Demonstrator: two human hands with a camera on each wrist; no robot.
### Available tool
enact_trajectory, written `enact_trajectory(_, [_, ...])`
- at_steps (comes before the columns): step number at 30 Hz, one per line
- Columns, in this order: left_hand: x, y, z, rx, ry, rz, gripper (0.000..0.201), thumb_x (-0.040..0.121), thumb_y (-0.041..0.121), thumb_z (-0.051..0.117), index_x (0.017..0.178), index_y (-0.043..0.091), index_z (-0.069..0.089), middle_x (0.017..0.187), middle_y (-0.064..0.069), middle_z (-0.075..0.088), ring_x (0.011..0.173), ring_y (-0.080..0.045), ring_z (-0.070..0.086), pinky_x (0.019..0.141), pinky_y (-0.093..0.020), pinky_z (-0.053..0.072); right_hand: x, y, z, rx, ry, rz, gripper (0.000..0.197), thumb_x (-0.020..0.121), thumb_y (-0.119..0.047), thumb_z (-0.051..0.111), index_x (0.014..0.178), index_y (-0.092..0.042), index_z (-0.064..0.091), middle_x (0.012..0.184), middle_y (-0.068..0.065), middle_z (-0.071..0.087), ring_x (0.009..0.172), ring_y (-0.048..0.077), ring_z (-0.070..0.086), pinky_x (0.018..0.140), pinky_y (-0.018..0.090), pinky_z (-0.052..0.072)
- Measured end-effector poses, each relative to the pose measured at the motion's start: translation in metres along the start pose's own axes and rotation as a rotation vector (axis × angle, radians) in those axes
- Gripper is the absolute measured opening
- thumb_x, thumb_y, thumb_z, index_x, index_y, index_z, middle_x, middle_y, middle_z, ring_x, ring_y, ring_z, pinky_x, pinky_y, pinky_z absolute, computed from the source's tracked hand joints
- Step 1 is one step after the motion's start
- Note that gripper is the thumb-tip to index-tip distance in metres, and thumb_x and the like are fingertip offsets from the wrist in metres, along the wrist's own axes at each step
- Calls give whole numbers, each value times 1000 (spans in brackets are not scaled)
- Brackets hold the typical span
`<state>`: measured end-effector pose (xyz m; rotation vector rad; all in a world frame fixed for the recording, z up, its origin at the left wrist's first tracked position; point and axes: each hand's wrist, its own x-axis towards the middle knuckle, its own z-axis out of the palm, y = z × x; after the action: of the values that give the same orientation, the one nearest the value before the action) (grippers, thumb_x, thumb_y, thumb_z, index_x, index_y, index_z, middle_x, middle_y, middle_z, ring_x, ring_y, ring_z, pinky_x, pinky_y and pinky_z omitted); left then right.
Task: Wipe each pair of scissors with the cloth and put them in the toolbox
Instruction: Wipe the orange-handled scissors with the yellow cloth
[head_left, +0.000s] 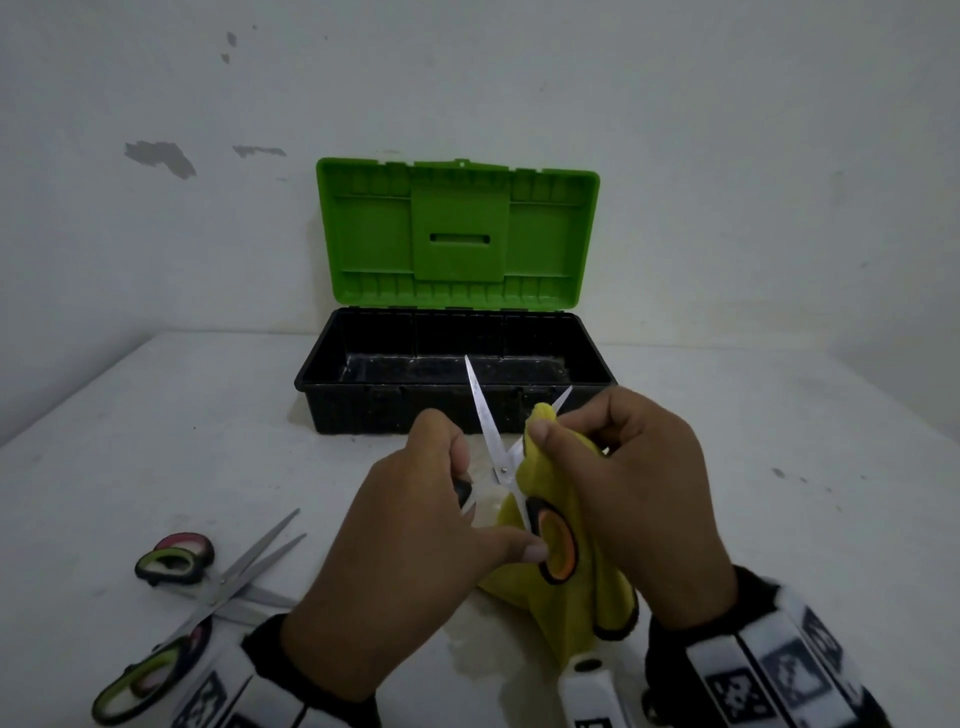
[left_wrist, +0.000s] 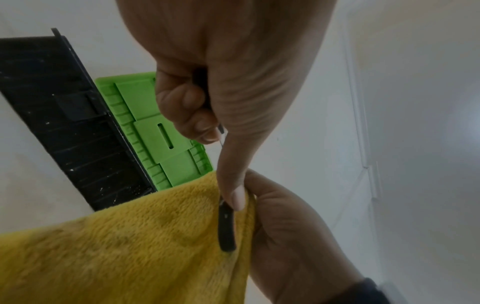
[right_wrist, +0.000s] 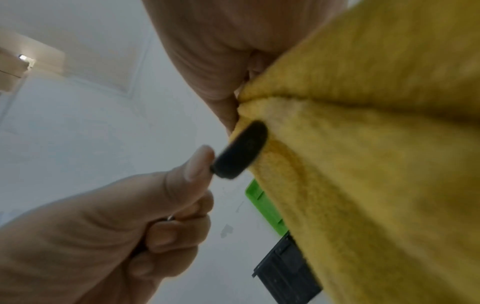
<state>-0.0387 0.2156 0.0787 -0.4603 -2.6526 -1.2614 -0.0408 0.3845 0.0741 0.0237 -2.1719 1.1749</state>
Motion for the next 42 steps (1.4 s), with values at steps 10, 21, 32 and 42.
enact_trajectory(10, [0, 0, 1, 50, -29, 9, 67, 49, 53, 88, 79, 31, 33, 63, 6, 44, 50, -5, 38, 50, -18, 41, -1, 1, 4, 29, -11, 56, 23, 77, -29, 79, 66, -18, 61, 62, -4, 62, 60, 9, 58, 51, 15, 45])
enact_trajectory(21, [0, -9, -1, -18, -40, 55, 68, 44, 58, 87, 75, 35, 32, 59, 6, 43, 52, -1, 39, 48, -16, 41, -7, -2, 6, 45, -35, 58, 25, 80, -27, 77, 67, -17, 59, 61, -3, 59, 57, 7, 54, 49, 12, 41])
enact_trajectory(32, [3, -19, -7, 26, -81, 80, 69, 40, 67, 84, 74, 38, 31, 56, 4, 43, 48, -4, 36, 46, -19, 39, 3, 10, 5, 42, 45, 106, 27, 79, -30, 78, 66, -17, 59, 60, -4, 59, 56, 5, 54, 49, 12, 39])
enact_trajectory(42, [4, -18, -10, 13, -77, 106, 71, 41, 66, 85, 72, 31, 31, 67, 18, 52, 51, -4, 41, 49, -17, 40, 13, 15, 0, 71, 99, 128, 26, 79, -33, 78, 67, -17, 61, 62, -2, 63, 58, 8, 59, 50, 19, 44])
